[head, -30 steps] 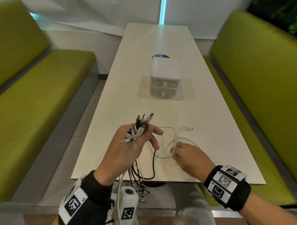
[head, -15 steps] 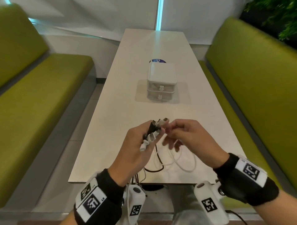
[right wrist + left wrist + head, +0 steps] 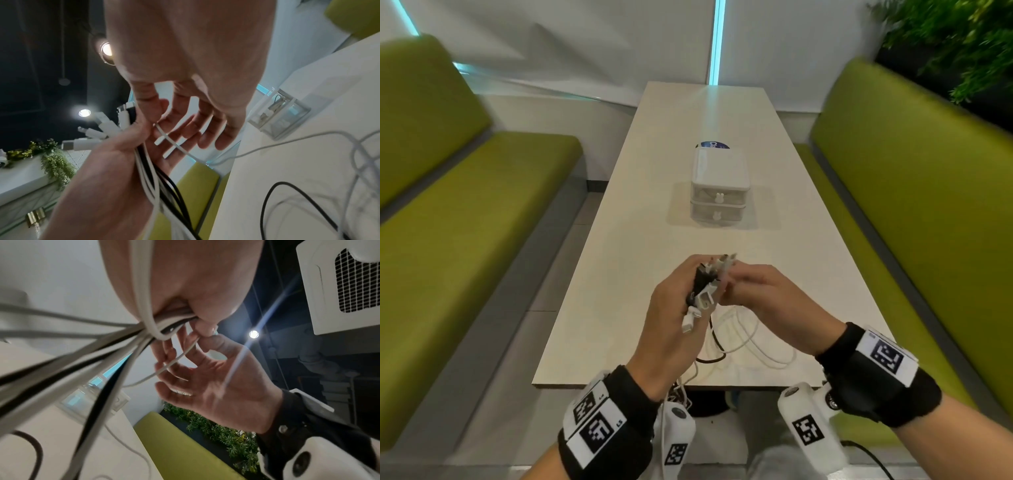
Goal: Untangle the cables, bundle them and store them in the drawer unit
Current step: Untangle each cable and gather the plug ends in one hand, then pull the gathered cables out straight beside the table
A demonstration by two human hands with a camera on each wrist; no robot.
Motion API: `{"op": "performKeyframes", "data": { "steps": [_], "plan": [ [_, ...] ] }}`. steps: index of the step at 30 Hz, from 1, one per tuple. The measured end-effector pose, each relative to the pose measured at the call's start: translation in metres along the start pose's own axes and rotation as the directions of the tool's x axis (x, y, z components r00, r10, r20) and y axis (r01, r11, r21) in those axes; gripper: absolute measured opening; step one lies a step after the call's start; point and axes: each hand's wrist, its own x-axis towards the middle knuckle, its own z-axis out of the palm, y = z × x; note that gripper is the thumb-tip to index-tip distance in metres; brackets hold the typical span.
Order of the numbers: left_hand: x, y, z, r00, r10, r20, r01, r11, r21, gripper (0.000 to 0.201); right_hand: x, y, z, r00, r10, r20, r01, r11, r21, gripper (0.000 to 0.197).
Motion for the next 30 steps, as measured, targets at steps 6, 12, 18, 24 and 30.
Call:
{"op": "performKeyframes", "data": {
  "steps": [6, 12, 18, 24, 30],
  "plan": [
    [0.004, 0.026, -0.023, 0.973, -0.094, -0.210, 0.047, 0.975, -0.217, 0.025, -0.011, 0.017, 0.023, 0.975, 0.083, 0.206, -0.010, 0.944, -0.331, 0.016],
    [0.027, 0.047, -0.075, 0.932, -0.018, -0.361, -0.044, 0.985, -0.165, 0.030, -0.014, 0.063, 0.005, 0.936, 0.318, 0.155, -0.093, 0.644, -0.759, 0.034],
    [0.031, 0.050, -0.081, 0.932, -0.019, -0.361, -0.047, 0.984, -0.171, 0.029, -0.018, 0.071, 0.007, 0.883, 0.468, 0.029, -0.232, 0.490, -0.841, 0.041],
    [0.030, 0.044, -0.066, 0.948, -0.075, -0.310, 0.012, 0.979, -0.201, 0.028, -0.024, 0.047, 0.046, 0.641, 0.601, 0.477, -0.491, 0.799, -0.346, 0.068],
    [0.029, 0.043, -0.067, 0.956, -0.069, -0.286, 0.016, 0.983, -0.185, 0.027, -0.012, 0.066, 0.016, 0.903, 0.407, -0.136, -0.277, 0.309, -0.910, 0.044]
  ]
}}
